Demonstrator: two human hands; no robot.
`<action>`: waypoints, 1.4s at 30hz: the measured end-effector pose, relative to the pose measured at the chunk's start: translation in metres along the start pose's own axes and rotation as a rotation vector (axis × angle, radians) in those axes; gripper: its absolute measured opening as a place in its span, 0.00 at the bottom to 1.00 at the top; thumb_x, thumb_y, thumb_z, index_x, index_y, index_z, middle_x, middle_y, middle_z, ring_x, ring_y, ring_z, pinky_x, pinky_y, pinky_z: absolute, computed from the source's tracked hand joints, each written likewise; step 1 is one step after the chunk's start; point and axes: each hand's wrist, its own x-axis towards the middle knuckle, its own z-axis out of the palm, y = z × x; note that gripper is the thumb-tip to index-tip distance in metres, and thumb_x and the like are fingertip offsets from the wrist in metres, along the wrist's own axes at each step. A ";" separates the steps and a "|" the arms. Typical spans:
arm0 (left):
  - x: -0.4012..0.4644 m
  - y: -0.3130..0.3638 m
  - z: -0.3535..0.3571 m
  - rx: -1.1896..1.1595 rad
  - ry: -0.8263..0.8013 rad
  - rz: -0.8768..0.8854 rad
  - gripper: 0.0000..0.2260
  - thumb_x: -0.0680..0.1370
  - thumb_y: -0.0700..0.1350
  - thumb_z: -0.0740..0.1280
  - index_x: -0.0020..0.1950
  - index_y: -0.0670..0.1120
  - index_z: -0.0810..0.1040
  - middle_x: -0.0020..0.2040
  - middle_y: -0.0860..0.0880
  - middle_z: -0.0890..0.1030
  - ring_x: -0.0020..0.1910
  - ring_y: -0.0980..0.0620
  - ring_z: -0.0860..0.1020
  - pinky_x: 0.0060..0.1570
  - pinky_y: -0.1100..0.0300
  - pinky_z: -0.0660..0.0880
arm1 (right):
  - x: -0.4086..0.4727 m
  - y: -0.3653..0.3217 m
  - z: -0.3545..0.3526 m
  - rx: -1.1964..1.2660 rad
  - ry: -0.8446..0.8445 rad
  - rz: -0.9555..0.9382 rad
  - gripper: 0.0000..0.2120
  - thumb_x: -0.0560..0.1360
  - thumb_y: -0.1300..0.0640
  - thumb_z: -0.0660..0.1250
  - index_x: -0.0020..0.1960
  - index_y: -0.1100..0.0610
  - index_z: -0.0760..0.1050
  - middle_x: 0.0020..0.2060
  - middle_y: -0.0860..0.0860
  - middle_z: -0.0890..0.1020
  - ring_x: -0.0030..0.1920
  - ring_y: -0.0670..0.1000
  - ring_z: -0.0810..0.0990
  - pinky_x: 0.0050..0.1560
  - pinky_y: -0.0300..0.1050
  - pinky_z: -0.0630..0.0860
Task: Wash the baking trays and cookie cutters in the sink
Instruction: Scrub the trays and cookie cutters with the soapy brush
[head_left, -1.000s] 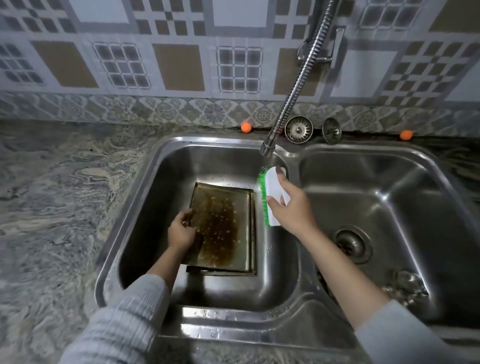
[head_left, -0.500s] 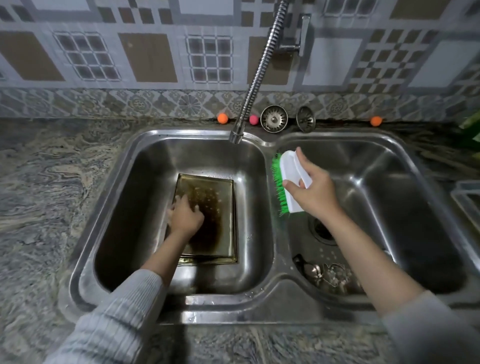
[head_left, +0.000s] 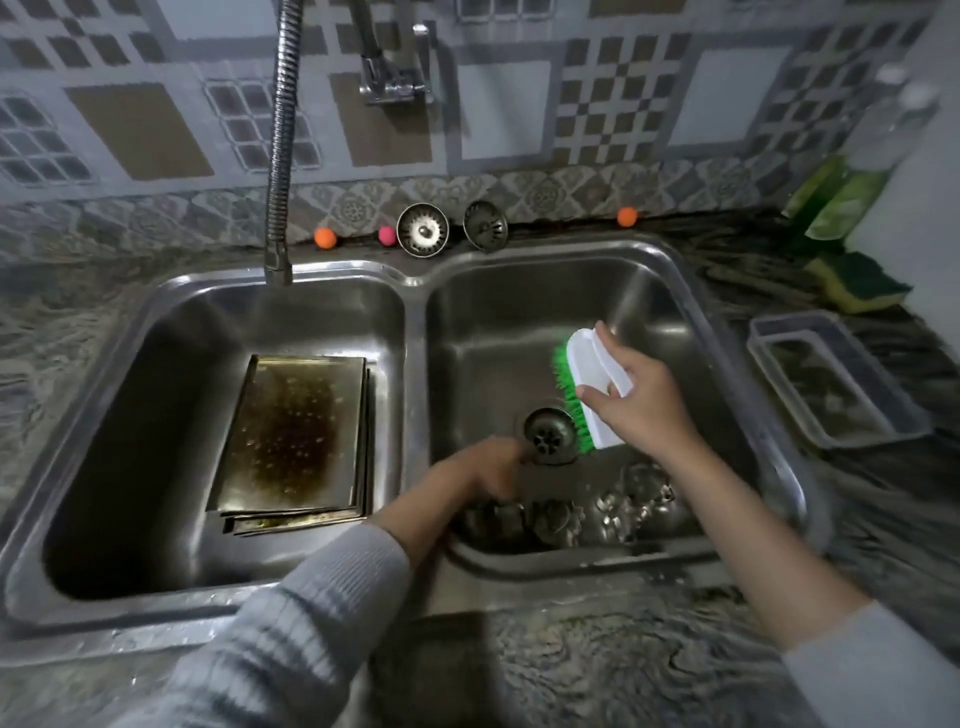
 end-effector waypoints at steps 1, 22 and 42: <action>0.008 0.002 0.008 0.067 -0.093 -0.025 0.26 0.71 0.38 0.72 0.69 0.43 0.71 0.67 0.43 0.74 0.64 0.45 0.73 0.59 0.60 0.68 | -0.002 0.007 -0.007 -0.002 -0.009 0.012 0.34 0.72 0.64 0.71 0.73 0.51 0.64 0.70 0.44 0.68 0.62 0.45 0.71 0.46 0.18 0.67; 0.040 0.018 0.010 -0.023 0.209 -0.323 0.16 0.72 0.50 0.71 0.56 0.46 0.74 0.52 0.45 0.82 0.51 0.44 0.80 0.48 0.56 0.77 | 0.023 0.035 -0.232 -0.261 0.110 0.095 0.33 0.70 0.60 0.74 0.72 0.48 0.67 0.69 0.45 0.70 0.67 0.47 0.70 0.56 0.35 0.65; 0.057 0.139 -0.006 -1.538 0.449 0.020 0.20 0.79 0.36 0.63 0.69 0.50 0.71 0.48 0.47 0.81 0.43 0.48 0.79 0.38 0.56 0.80 | 0.036 0.100 -0.226 -0.374 0.060 0.115 0.31 0.72 0.55 0.73 0.71 0.44 0.67 0.69 0.53 0.71 0.64 0.56 0.73 0.54 0.46 0.73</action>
